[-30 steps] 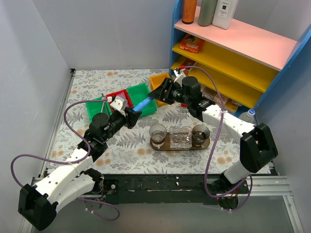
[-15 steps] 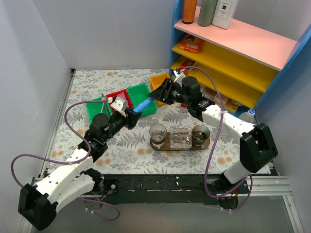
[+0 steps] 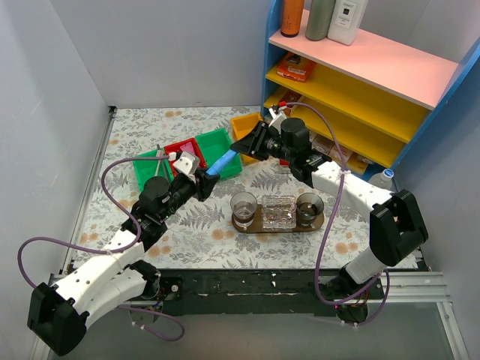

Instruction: Prepare toiletry sets of a toothbrush and toothpaste on the tray

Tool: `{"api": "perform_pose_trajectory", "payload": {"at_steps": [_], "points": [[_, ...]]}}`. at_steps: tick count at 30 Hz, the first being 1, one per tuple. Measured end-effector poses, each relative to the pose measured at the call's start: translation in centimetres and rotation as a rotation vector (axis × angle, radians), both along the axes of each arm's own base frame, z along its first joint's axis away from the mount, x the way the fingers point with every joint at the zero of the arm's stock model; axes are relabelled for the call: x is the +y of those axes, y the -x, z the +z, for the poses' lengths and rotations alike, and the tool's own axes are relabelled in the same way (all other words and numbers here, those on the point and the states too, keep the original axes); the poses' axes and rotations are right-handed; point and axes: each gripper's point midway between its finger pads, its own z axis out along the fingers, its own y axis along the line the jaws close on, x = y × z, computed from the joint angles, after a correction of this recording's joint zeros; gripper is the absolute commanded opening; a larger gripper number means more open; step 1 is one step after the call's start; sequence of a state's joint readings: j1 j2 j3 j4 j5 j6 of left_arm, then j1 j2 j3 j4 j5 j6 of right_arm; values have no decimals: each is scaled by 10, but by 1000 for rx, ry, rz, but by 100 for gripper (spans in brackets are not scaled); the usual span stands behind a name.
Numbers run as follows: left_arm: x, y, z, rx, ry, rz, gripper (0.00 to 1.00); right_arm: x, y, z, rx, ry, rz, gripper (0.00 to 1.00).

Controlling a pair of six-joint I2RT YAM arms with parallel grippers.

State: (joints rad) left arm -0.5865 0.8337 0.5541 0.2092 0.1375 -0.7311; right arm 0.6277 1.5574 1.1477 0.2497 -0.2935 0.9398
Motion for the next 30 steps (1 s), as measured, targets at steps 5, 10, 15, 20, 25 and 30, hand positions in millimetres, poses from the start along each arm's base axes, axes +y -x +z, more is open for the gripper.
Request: {"api": "perform_pose_trajectory", "payload": {"at_steps": [5,10,15,20,25,30], "points": [[0,0,0,-9,-11,0,1,0,-1,3,-6,-10,-4,10],[0,0,-1,-11,-17,1,9,1,-2,7,-5,-28,-11,1],[0,-1,-2,-9,-19,4,17,2,-4,14,-21,-74,-20,1],[-1,-2,-5,-1,-23,5,26,1,-5,13,-21,-113,-29,1],[-1,-2,-5,5,-20,5,45,2,-6,23,-48,-152,-28,1],[-7,3,-6,14,-10,-26,58,1,-5,29,-81,-170,-34,1]]}}
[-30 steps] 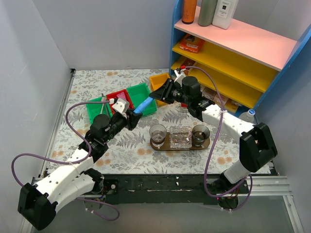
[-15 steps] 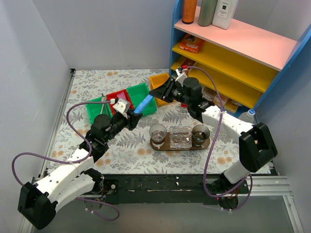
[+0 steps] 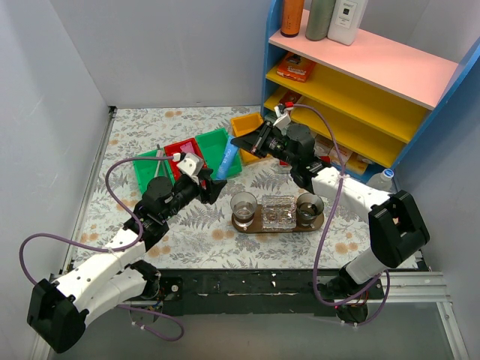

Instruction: Prepare toiletry sets of a toothbrush and toothpaste on the tray

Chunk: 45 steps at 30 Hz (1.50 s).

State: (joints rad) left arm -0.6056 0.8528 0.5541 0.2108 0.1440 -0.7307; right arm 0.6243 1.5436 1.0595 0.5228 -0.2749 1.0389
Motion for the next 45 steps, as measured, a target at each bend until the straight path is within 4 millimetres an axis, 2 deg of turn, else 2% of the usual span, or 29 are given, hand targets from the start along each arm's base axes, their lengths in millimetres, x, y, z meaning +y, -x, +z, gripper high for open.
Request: {"api": "perform_pose_trajectory", "payload": {"at_steps": [3,8,11,13,19,22,24,28,32,35,42,45], "points": [[-1,1,0,4,5,-2,59,-1,0,-2,0,-1,-5,1],[0,0,0,11,10,3,70,-1,-2,1,-29,-2,-12,1],[1,-2,0,18,18,19,82,-2,-3,4,-64,6,-15,1],[2,-3,0,26,28,32,96,-2,-4,5,-98,18,-15,1],[9,-8,4,60,83,79,98,-11,-3,9,-212,113,-24,1],[19,-16,8,89,138,104,98,-22,2,28,-302,157,-37,1],[26,-23,12,106,174,112,98,-37,7,49,-374,174,-57,1],[38,-43,17,150,235,133,98,-79,14,91,-527,209,-117,1],[35,-50,7,199,230,112,98,-114,27,114,-674,277,-122,1],[34,-49,1,215,213,105,98,-123,40,108,-746,356,-59,1],[33,-48,-2,217,195,87,98,-123,67,65,-750,491,130,1],[31,-48,-7,232,189,77,98,-123,77,57,-759,507,177,1]]}}
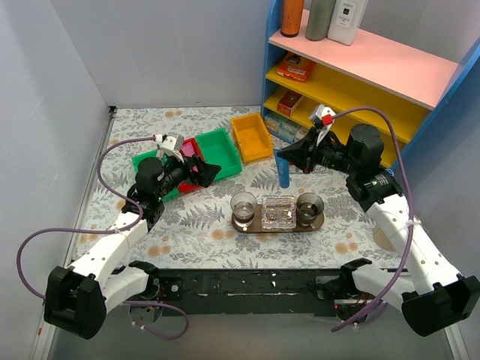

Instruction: Prepare toiletry sets of a toothbrush and toothpaste on the tray

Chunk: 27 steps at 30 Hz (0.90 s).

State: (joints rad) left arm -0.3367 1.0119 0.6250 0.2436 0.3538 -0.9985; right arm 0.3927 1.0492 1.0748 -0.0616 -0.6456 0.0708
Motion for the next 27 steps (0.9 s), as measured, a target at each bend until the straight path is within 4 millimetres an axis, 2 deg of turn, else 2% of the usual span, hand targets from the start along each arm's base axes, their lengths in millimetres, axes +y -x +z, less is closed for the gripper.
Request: {"api": "perform_pose_trajectory", "payload": {"at_steps": [6,18,22,27], "points": [[-3,2,-4,8,-8,-21,98,0,21,-19,-6,21,80,1],[-3,2,-4,1,-17,-28,98,0,21,-72,59,52,85,1],[-3,2,-4,-1,-19,-30,98,-4,21,-78,40,51,54,1],[-3,2,-5,2,-20,-31,98,-8,22,-73,-9,36,26,1]]}}
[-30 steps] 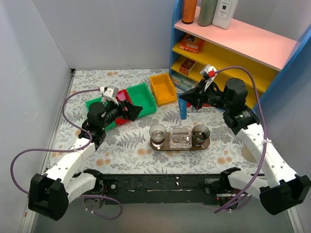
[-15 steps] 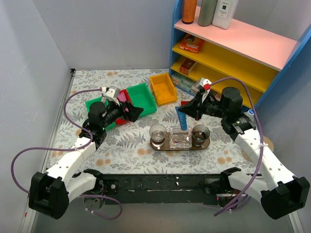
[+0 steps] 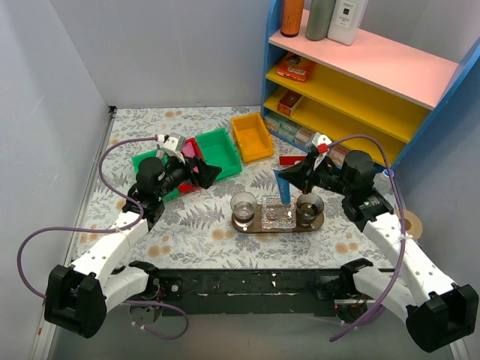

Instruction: Prepare toiletry sets of a toothbrush and toothpaste on the tray

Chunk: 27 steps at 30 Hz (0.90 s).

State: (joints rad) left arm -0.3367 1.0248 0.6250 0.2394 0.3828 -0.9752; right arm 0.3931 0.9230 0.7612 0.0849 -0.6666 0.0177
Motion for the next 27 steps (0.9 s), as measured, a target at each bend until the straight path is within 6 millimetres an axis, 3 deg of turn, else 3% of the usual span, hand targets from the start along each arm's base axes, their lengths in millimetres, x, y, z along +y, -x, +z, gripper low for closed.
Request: {"api": "perform_pose_trajectory", "payload": {"at_steps": [27], "points": [[-1,1,-1,-2,-7,-12,98,-3,-2,-21,-31,-45,-40,1]]}}
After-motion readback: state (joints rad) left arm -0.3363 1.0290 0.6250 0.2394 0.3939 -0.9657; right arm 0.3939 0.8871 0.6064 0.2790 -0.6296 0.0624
